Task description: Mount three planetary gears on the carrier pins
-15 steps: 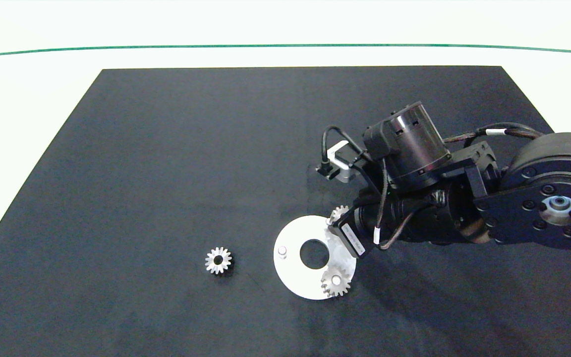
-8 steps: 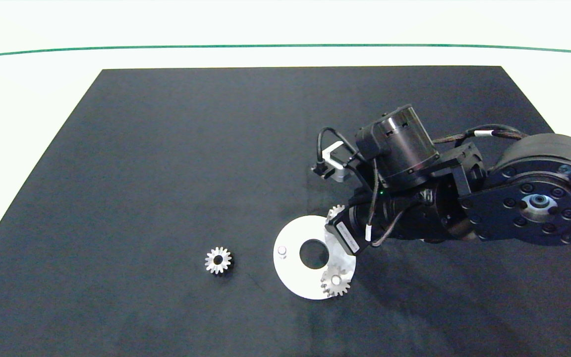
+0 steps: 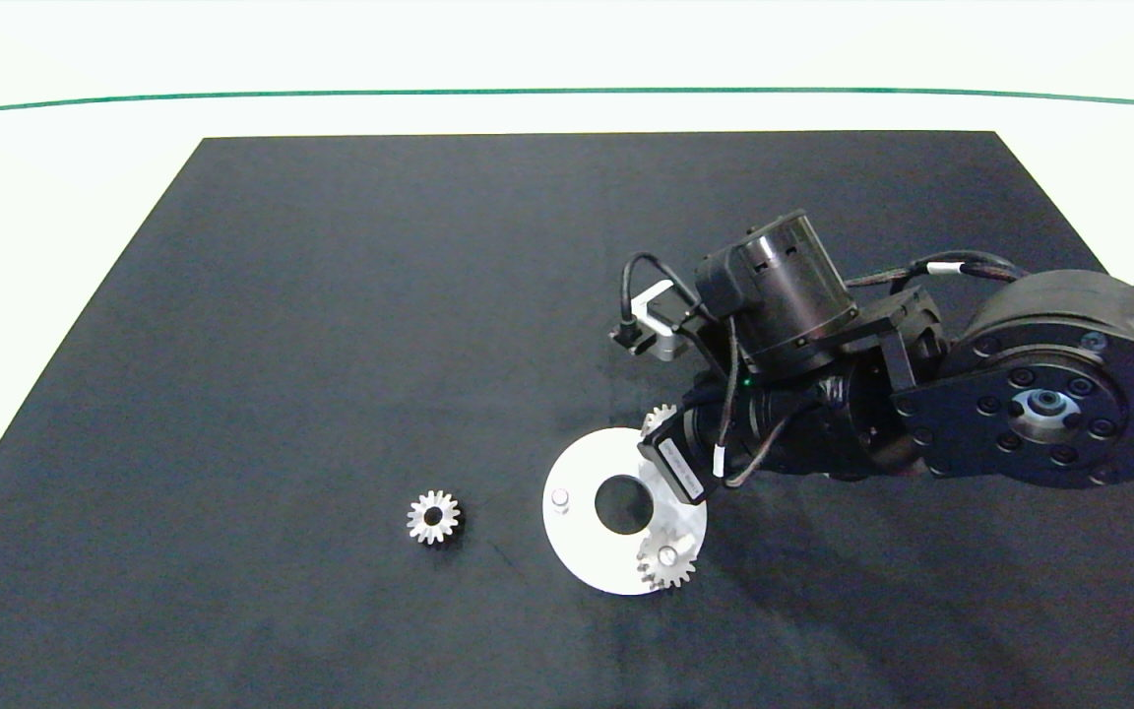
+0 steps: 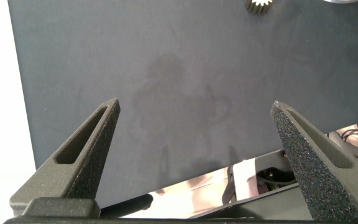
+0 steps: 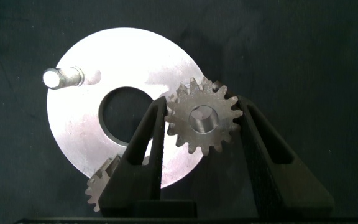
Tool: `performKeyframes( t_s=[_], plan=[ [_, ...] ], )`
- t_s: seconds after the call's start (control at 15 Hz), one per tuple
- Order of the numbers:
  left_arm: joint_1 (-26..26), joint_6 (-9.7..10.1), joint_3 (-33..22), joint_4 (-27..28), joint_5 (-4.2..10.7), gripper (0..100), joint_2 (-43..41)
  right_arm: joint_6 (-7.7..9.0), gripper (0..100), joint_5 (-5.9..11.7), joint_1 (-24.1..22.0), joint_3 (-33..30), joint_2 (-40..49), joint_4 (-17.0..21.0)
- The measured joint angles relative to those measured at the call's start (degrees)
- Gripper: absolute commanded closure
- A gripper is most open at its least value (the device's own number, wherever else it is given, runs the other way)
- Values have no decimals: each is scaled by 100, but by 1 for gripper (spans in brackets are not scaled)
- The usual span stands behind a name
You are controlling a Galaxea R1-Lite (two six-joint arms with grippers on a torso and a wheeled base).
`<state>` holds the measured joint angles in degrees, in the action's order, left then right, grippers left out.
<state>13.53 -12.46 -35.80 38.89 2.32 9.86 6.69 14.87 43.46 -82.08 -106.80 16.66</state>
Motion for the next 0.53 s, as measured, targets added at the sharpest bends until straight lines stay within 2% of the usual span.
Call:
performKeyframes(
  t_s=[0.53],
  plan=[
    [0, -2, -46, 0, 2, 0, 0, 2, 90, -7, 41, -130, -37, 12]
  ],
)
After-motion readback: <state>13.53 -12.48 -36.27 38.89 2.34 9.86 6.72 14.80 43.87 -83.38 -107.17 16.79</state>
